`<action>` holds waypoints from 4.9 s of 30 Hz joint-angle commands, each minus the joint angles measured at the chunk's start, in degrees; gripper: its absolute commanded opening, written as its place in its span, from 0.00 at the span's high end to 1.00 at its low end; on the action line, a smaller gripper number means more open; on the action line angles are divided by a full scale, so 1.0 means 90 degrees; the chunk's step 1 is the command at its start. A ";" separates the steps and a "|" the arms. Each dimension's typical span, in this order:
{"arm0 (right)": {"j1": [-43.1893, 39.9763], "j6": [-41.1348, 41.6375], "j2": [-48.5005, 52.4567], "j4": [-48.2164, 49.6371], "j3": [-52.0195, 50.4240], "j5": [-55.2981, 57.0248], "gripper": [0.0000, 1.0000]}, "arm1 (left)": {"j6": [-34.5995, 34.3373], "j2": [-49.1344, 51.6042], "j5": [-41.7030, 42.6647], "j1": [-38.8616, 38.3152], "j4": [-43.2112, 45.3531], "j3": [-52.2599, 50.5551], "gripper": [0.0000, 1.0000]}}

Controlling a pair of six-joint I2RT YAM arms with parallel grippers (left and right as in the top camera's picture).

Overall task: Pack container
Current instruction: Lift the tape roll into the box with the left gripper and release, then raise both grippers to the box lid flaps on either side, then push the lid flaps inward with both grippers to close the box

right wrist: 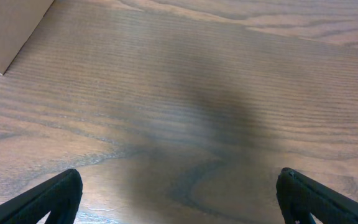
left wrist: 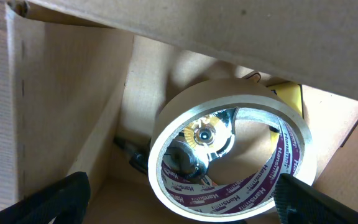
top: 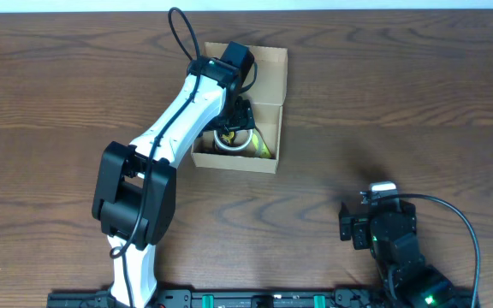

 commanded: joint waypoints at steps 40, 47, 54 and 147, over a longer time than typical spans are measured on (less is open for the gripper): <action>-0.0087 -0.0078 -0.0027 0.0391 0.0029 -0.0078 0.01 | 0.0039 -0.4675 -0.1836 -0.0087 -0.0474 0.0138 0.05; -0.0279 -0.0085 0.0799 -0.0075 0.2038 -0.0423 0.01 | 0.0034 -0.4675 -0.2035 -0.0087 -0.0143 0.0138 0.05; -0.0753 -0.0646 0.3441 -0.0367 0.4702 -0.1207 0.01 | 0.0024 -0.4546 -0.2084 0.0262 -0.0058 0.0138 0.05; -0.1858 0.5219 1.1383 0.7016 0.5935 -0.5969 0.99 | -0.1540 0.1576 0.5892 0.2735 0.4165 0.0153 0.94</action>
